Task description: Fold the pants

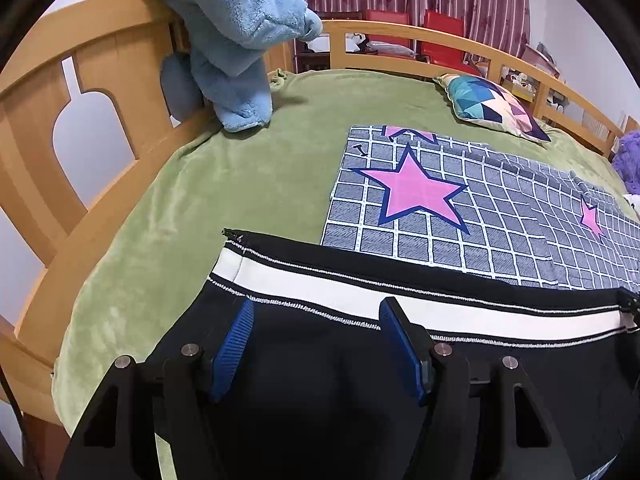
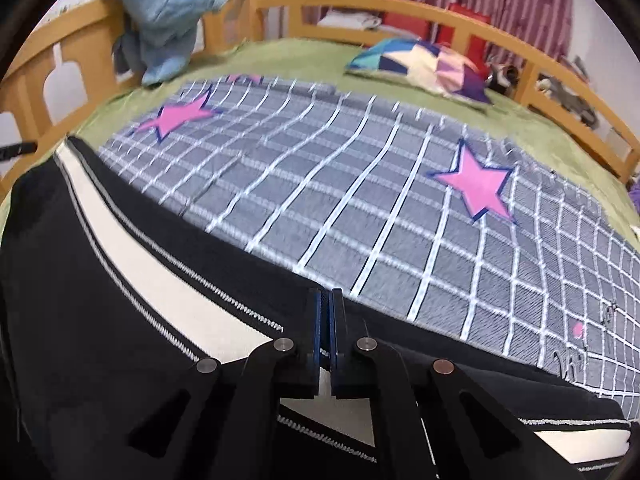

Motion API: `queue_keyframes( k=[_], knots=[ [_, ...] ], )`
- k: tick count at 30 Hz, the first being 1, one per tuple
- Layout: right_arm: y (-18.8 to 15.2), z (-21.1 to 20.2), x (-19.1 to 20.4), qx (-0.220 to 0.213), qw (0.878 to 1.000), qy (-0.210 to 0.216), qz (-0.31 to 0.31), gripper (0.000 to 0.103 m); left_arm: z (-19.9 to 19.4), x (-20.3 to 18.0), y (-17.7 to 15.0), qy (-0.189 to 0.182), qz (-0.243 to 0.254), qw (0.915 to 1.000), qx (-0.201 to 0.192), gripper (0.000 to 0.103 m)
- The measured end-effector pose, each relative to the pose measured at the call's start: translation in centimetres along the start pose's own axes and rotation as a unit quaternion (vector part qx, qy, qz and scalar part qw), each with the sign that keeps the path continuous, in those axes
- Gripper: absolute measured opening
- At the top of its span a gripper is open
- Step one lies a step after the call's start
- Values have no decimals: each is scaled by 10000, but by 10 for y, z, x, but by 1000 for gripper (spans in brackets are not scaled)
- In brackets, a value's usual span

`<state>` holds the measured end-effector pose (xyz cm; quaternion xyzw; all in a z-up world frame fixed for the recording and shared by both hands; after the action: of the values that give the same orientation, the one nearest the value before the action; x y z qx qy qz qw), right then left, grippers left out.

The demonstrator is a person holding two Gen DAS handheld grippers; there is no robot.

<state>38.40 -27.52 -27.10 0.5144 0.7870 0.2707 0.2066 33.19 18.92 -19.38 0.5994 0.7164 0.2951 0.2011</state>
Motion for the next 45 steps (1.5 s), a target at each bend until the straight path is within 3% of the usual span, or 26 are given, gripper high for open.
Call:
queue_keyframes(
  k=[6,8,10,12,15,18,19,21,24,27,31,34,36,38,42,45],
  knots=[
    [-9,30,0,411,9990,-148,100,9,8,16,-1,82,-314,9994,107,63],
    [-7,23,-4,391,9990,-92,193,16,13,26,-1,226,-423,9988,104,63],
    [-7,7,-16,312,9988,-230,294,27,17,36,-1,366,-495,9981,40,63],
    [-11,-12,-32,166,9980,-466,396,30,21,43,1,381,-593,9975,-52,63],
    [-29,-29,-62,157,9947,-746,685,31,32,51,1,455,-701,9965,15,63],
    [-48,-6,-82,575,9899,-799,1020,31,54,59,-10,539,-839,9939,468,63],
    [-52,4,-83,608,9895,-799,1036,31,65,65,-19,648,-936,9905,766,63],
    [-47,4,-80,527,9904,-952,847,31,74,73,-29,655,-1041,9877,968,63],
    [-42,3,-80,491,9895,-995,926,32,70,84,-34,730,-1054,9874,923,63],
    [-37,-2,-83,411,9878,-959,1153,33,50,99,-33,892,-1125,9877,624,63],
    [-29,-21,-77,130,9859,-1050,1295,46,14,109,-34,590,-1299,9896,206,63],
    [-20,-39,-62,-190,9842,-1004,1448,47,-15,112,-45,282,-1372,9901,-29,63],
    [-16,-52,-45,-314,9833,-888,1560,47,-27,116,-57,186,-1509,9883,-103,63],
    [-14,-65,-29,-436,9812,-870,1665,48,-32,114,-81,-131,-1723,9849,65,63],
    [-22,-92,6,-579,9775,-951,1792,48,-20,113,-121,-603,-2245,9713,499,63],
    [-30,-112,29,-684,9775,-1135,1640,47,-9,112,-136,-1132,-2779,9517,650,63]
  ],
)
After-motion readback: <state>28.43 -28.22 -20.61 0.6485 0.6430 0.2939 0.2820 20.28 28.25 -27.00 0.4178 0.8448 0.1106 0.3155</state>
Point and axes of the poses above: each gripper's, at about its wrist camera, not at the fingertips, and z roughly the way its jaws point, x to its left, y to its top, the point moved 10 cm from there along z, roughly the way its jaws point, and after that the axes turned 2 degrees about y, right-handed, at the moved point
